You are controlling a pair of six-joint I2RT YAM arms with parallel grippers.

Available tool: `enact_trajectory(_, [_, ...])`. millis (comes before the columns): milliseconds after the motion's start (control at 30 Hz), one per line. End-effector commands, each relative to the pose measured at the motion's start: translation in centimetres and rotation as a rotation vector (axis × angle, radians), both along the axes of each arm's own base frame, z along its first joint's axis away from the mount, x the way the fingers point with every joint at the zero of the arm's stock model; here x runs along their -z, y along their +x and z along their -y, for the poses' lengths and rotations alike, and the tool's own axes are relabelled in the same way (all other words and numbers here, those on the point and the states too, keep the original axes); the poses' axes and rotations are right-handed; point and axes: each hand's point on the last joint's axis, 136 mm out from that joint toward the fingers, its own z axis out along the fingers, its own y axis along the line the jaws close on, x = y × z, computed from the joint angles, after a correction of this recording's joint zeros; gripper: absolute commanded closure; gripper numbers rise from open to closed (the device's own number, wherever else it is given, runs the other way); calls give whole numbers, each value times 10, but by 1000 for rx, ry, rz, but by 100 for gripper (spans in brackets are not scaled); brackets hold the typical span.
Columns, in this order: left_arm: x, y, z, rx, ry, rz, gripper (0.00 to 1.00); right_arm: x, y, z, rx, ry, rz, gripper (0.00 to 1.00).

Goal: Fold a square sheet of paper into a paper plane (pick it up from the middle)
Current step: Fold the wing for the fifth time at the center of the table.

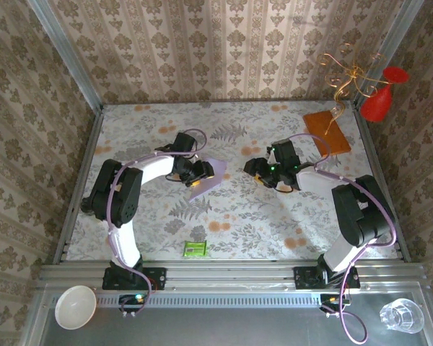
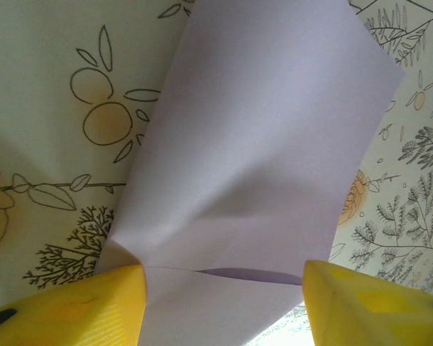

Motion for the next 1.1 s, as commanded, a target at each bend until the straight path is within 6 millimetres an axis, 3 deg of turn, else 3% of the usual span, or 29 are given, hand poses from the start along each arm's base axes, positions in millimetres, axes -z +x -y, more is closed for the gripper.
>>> enact_trajectory(0, [9,-8,7,-10,-31,-42,40,-7,4,-16,6,47,-5,40])
enact_trajectory(333, [10,-34,54,47,-97,-84,46,13,-17,-31,36,44,-89,43])
enact_trajectory(833, [17,-33,48,-3,-96,-113,56,49,-31,-48,26,32,-188,56])
enact_trajectory(1067, [18,-34,47,-4,-97,-117,59,51,-26,-54,18,61,-182,62])
